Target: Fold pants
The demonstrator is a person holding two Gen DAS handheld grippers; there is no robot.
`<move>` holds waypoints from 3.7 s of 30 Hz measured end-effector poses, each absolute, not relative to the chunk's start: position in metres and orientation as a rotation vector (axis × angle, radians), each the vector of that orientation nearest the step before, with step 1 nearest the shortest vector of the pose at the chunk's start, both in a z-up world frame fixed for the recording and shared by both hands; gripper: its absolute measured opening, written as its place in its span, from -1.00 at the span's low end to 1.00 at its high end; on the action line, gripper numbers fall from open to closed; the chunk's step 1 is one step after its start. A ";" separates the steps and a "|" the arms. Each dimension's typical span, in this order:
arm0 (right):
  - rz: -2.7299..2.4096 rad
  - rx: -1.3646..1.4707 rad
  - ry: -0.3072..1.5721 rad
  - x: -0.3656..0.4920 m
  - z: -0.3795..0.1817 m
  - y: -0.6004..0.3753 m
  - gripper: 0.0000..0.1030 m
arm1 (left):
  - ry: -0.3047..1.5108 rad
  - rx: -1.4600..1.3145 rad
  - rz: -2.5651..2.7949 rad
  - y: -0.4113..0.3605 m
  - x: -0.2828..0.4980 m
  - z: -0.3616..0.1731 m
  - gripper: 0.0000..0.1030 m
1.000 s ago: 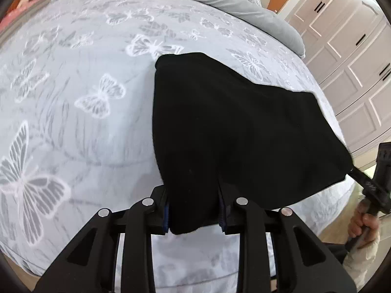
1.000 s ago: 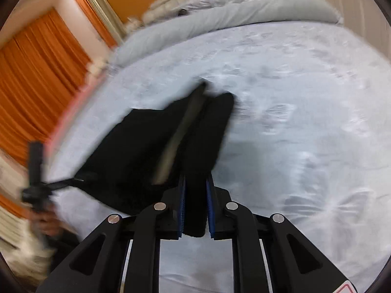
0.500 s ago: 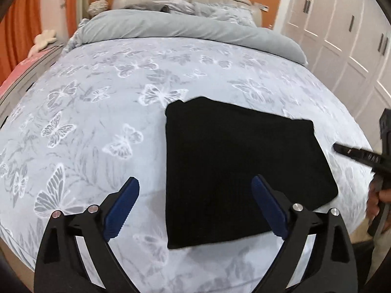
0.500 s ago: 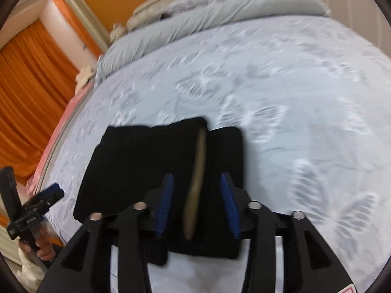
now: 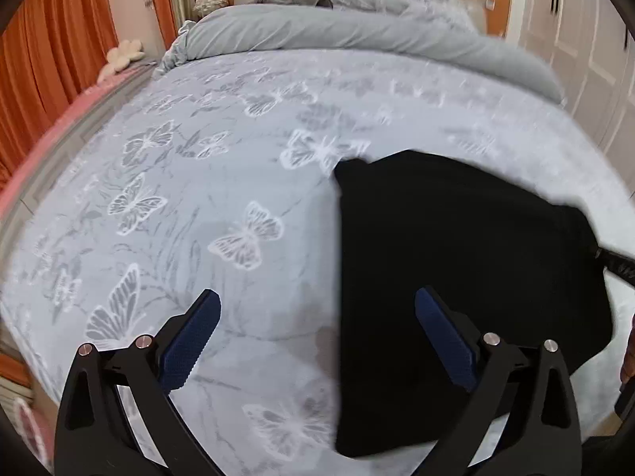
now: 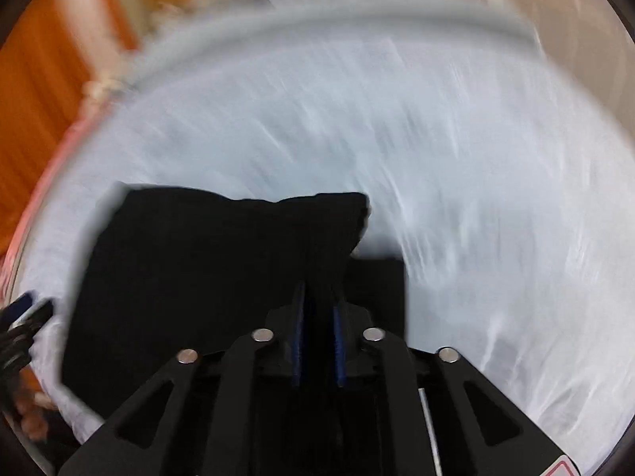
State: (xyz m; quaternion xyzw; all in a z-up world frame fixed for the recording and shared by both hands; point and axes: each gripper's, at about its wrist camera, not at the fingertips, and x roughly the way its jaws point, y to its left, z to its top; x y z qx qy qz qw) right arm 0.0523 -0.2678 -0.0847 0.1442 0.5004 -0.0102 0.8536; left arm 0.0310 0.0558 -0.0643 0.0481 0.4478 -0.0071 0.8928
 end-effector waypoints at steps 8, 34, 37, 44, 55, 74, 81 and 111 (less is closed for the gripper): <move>0.090 0.304 0.806 0.012 -0.020 -0.248 -0.66 | 0.948 0.096 0.016 0.054 0.032 -0.067 0.88; 0.328 0.196 0.993 0.112 -0.084 -0.075 -0.84 | 0.957 0.125 0.046 0.070 0.030 -0.069 0.88; 0.328 0.286 0.973 0.114 -0.072 -0.091 -0.81 | 0.965 0.114 0.048 0.077 0.032 -0.069 0.88; 0.190 0.311 0.854 0.056 -0.008 -0.193 -0.07 | 0.965 0.065 0.002 0.084 0.030 -0.062 0.88; 0.156 0.356 1.087 -0.010 -0.073 -0.261 0.20 | 1.090 0.039 -0.163 0.060 0.015 -0.091 0.89; 0.055 0.373 0.994 -0.051 -0.066 -0.293 0.29 | 1.054 0.134 -0.195 0.044 0.008 -0.095 0.91; 0.190 0.701 1.106 -0.046 -0.113 -0.306 0.29 | 1.144 0.033 -0.258 0.041 0.009 -0.106 0.91; 0.187 0.537 1.091 -0.043 -0.082 -0.282 0.10 | 1.116 -0.010 -0.433 0.060 -0.015 -0.071 0.72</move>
